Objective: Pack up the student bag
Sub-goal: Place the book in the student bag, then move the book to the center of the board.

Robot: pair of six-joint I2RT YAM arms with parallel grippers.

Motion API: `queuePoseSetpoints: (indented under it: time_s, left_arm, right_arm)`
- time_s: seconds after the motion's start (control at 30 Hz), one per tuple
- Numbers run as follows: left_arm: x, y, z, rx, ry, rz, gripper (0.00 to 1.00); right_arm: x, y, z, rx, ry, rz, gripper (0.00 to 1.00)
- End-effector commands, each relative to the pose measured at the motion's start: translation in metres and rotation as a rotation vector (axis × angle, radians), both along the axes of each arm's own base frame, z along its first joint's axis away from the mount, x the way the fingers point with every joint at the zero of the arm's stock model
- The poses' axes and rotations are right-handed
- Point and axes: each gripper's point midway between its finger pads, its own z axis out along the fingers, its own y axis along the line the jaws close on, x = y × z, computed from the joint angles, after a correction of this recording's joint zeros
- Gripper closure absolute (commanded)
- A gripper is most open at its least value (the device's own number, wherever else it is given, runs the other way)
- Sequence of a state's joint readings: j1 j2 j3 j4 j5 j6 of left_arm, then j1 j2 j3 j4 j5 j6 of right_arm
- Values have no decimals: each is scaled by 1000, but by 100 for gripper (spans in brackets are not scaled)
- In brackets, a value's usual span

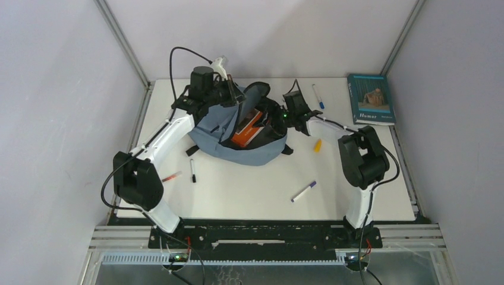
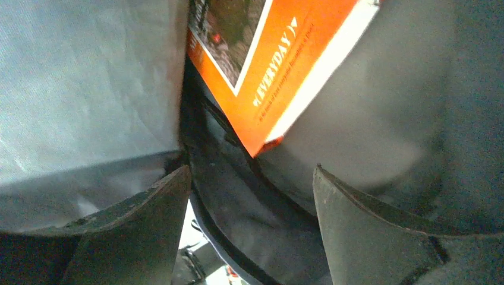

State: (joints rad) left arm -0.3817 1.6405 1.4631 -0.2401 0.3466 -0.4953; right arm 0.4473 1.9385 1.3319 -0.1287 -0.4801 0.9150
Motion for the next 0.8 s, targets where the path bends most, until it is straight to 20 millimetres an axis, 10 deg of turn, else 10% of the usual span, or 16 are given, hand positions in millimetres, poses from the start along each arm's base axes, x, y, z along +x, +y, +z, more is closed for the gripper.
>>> queuePoseSetpoints:
  time_s: [0.0, 0.13, 0.3, 0.43, 0.5, 0.77]
  left_arm:
    - [12, 3, 34, -51, -115, 43, 100]
    - [13, 0, 31, -58, -117, 33, 100]
    - [5, -25, 17, -9, -147, -12, 99]
    - [-2, -50, -22, 136, -48, -58, 41]
    - [0, -52, -26, 162, -7, -50, 32]
    - [-20, 6, 59, 229, -213, 116, 0]
  right_arm:
    - [-12, -21, 36, -83, -129, 36, 17]
    - [-13, -72, 57, -184, -214, -47, 18]
    - [-5, -189, 82, -387, -303, -303, 18]
    - [-11, -285, 80, -560, -274, -540, 19]
    - [-13, -320, 77, -602, -243, -634, 19]
    - [11, -380, 63, -722, -222, -805, 19]
